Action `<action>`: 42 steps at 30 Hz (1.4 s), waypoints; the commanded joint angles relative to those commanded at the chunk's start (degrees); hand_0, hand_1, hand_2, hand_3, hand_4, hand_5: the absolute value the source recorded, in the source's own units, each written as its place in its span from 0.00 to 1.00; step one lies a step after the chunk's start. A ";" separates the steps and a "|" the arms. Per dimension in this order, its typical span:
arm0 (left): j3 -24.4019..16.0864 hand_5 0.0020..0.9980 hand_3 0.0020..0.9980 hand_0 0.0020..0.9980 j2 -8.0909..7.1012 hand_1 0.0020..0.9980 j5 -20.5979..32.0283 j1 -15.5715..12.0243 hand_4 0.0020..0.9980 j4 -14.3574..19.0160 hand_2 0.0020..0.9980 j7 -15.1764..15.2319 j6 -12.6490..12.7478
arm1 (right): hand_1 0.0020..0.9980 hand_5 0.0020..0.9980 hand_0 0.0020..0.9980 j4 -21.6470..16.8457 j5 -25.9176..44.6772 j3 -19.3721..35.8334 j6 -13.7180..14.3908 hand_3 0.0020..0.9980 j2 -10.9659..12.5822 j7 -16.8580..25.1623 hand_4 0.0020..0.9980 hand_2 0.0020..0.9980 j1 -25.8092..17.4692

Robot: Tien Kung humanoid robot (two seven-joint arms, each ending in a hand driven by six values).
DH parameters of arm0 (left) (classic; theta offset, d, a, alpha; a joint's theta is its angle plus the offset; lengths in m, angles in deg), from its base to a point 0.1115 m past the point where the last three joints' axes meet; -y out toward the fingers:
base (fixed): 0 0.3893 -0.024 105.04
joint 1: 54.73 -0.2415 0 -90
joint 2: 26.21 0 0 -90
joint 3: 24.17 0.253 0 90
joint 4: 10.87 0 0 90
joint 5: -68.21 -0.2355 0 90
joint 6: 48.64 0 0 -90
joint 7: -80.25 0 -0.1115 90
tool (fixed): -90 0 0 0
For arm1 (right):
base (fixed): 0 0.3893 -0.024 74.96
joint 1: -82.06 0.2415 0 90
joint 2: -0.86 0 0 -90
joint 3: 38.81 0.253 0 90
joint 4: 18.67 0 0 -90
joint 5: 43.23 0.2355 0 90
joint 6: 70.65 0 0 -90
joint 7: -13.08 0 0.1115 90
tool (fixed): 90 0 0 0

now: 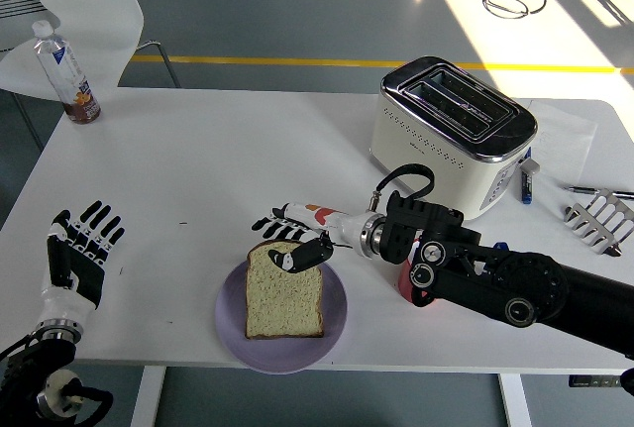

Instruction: Push plate across desktop,pick up the break from the machine,place the break in the plate

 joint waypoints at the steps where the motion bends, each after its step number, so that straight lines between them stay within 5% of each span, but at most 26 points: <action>1: 0.10 1.00 0.72 0.80 0.00 0.78 -0.05 -0.07 0.54 0.04 0.82 0.02 0.04 | 0.83 0.19 0.83 0.14 -0.01 0.48 0.76 0.88 0.38 0.37 0.53 0.90 -0.06; 9: 0.35 1.00 0.72 0.80 0.00 0.78 0.03 -0.41 0.54 0.05 0.82 0.09 0.10 | 0.83 0.20 0.84 -1.15 0.10 5.12 4.08 0.88 2.04 2.08 0.54 0.90 -0.83; 15: 0.54 1.00 0.72 0.80 0.00 0.78 0.08 -0.46 0.54 0.14 0.82 0.12 0.09 | 0.81 0.23 0.82 -6.90 0.35 11.72 5.73 0.87 4.05 5.31 0.57 0.89 -2.83; 24: -0.03 1.00 0.72 0.80 0.00 0.78 0.06 -0.18 0.54 0.63 0.82 0.18 0.17 | 0.78 0.25 0.80 -21.03 10.77 30.40 8.76 0.85 8.73 14.96 0.58 0.84 -7.73; 29: -0.27 1.00 0.72 0.80 0.00 0.78 -0.29 0.52 0.53 1.05 0.82 0.16 0.19 | 0.77 0.28 0.78 -25.41 18.18 41.48 6.33 0.81 10.56 16.41 0.59 0.80 -12.56; 42: -1.29 1.00 0.72 0.80 0.00 0.78 -0.44 0.90 0.54 1.71 0.81 0.12 0.26 | 0.76 0.36 0.77 -21.24 23.17 61.99 10.62 0.79 15.38 18.64 0.58 0.79 -31.81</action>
